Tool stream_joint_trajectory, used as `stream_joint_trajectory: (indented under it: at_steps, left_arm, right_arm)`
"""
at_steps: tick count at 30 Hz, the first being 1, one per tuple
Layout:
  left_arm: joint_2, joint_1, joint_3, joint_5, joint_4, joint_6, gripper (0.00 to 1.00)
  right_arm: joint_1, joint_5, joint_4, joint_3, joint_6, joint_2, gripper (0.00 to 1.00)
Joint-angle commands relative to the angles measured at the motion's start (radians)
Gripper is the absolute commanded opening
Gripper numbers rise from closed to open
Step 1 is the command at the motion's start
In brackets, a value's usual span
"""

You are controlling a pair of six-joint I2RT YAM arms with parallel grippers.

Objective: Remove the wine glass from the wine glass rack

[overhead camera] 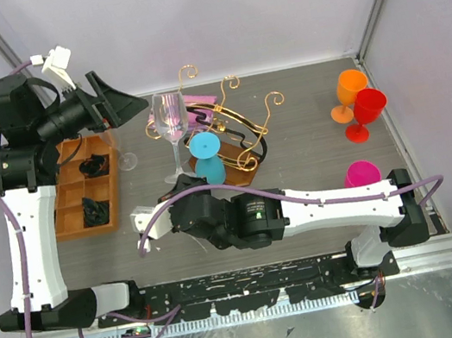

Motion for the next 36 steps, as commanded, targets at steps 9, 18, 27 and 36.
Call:
stream_joint_trajectory:
  at_steps: [9,18,27,36]
  left_arm:
    - [-0.025,-0.028,-0.064,0.106,0.122,-0.030,0.99]
    - [-0.015,-0.048,-0.067,0.110,0.075,-0.010,0.99]
    - [0.012,-0.056,-0.038,0.072,-0.098,0.090,0.99]
    - [0.001,-0.056,-0.048,0.049,-0.111,0.113,0.94]
  right_arm:
    - [0.020,0.015,0.109,0.094,-0.076,0.036,0.01]
    - [0.030,-0.010,0.113,0.121,-0.099,0.077,0.01]
    - [0.034,-0.007,0.124,0.152,-0.132,0.100,0.01]
    - [0.034,-0.001,0.128,0.146,-0.143,0.108,0.01]
